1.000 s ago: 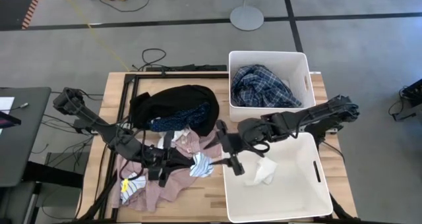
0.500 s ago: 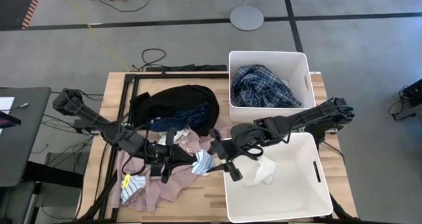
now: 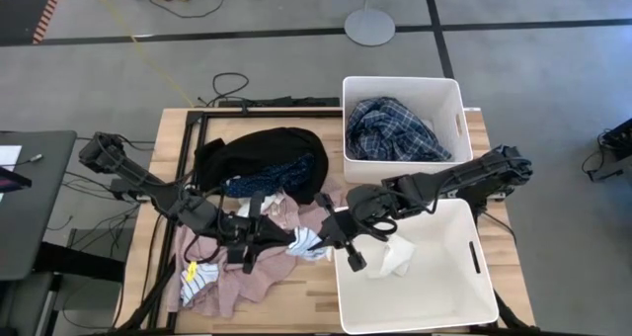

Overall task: Sort clothes
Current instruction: Put the right striped white sock into the bottom white laundry bin

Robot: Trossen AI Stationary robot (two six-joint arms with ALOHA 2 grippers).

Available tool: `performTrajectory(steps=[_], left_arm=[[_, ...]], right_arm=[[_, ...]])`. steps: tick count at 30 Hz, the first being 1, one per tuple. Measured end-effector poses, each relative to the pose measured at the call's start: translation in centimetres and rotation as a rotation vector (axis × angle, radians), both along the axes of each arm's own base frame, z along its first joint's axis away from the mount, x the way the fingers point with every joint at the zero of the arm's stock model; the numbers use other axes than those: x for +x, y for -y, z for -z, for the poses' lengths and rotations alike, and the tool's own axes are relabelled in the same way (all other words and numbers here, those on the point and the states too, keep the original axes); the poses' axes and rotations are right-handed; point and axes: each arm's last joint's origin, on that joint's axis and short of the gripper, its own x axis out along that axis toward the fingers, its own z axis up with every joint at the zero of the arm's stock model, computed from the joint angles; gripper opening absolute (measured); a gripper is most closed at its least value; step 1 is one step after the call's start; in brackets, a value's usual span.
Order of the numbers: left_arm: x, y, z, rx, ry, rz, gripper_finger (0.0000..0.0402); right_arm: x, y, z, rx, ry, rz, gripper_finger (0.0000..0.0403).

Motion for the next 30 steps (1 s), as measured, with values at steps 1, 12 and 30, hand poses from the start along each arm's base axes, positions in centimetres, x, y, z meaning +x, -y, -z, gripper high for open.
performTrajectory(steps=[1, 12, 30], left_arm=[[0.0, 0.0, 0.0, -0.001, 0.0, -0.014, 0.0023], [-0.8, 0.8, -0.2, -0.067, 0.0, -0.037, 0.0174], [-7.5, 0.4, 0.0, -0.28, -0.247, -0.163, 0.0235]], right_arm=[[0.0, 0.0, -0.1, -0.003, -0.001, -0.001, 0.0009], [-1.6, -0.8, -4.1, -0.107, -0.032, -0.034, 0.0002], [-8.7, -3.3, -6.9, -0.198, -0.47, 0.0, 0.0]])
